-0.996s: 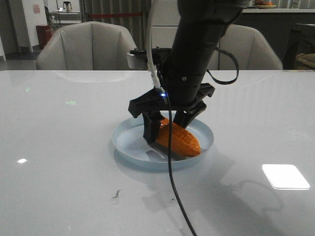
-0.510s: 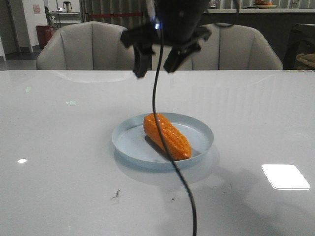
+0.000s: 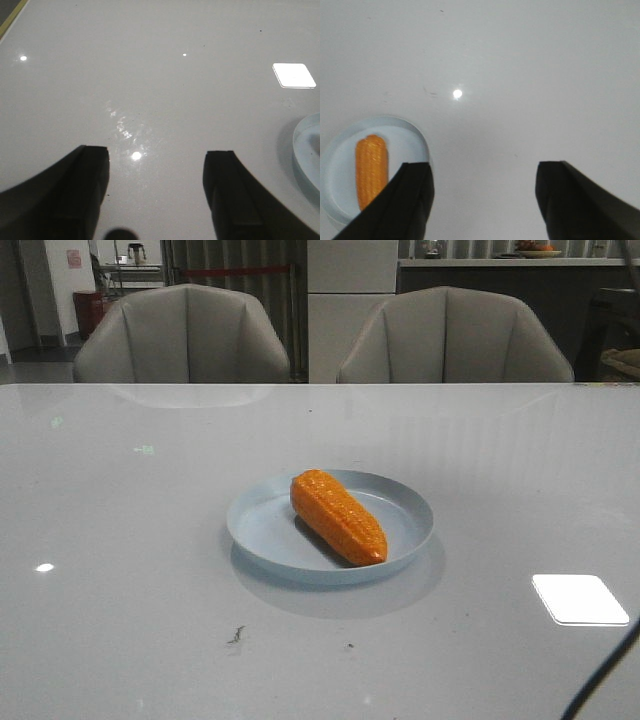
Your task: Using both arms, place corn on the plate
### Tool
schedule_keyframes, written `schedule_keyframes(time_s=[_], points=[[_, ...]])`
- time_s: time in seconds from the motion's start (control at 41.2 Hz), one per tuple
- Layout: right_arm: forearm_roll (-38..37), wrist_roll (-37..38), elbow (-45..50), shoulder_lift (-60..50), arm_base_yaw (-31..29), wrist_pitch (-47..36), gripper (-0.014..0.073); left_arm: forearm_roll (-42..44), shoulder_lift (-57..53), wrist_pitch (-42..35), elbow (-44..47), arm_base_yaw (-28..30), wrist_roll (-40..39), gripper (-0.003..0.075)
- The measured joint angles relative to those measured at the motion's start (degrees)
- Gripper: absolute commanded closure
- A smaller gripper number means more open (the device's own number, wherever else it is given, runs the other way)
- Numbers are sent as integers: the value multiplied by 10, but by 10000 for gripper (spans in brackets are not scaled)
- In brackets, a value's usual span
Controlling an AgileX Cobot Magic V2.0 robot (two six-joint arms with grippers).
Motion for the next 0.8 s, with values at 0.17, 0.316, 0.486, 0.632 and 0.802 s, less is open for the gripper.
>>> schedule_keyframes(time_s=[0.17,0.316,0.486,0.632,0.802], points=[[-1,0,150,-135,-90,-14,49,0,0,0,0,0,0,250],[-2,1,247,-251,-131,-17,49,0,0,0,0,0,0,251],[14,1,332,-339,-134,-17,49,0,0,0,0,0,0,251],[41,1,370,-372,-134,-14,49,0,0,0,0,0,0,251],[59,1,383,-373,-125,-14,49,0,0,0,0,0,0,283]])
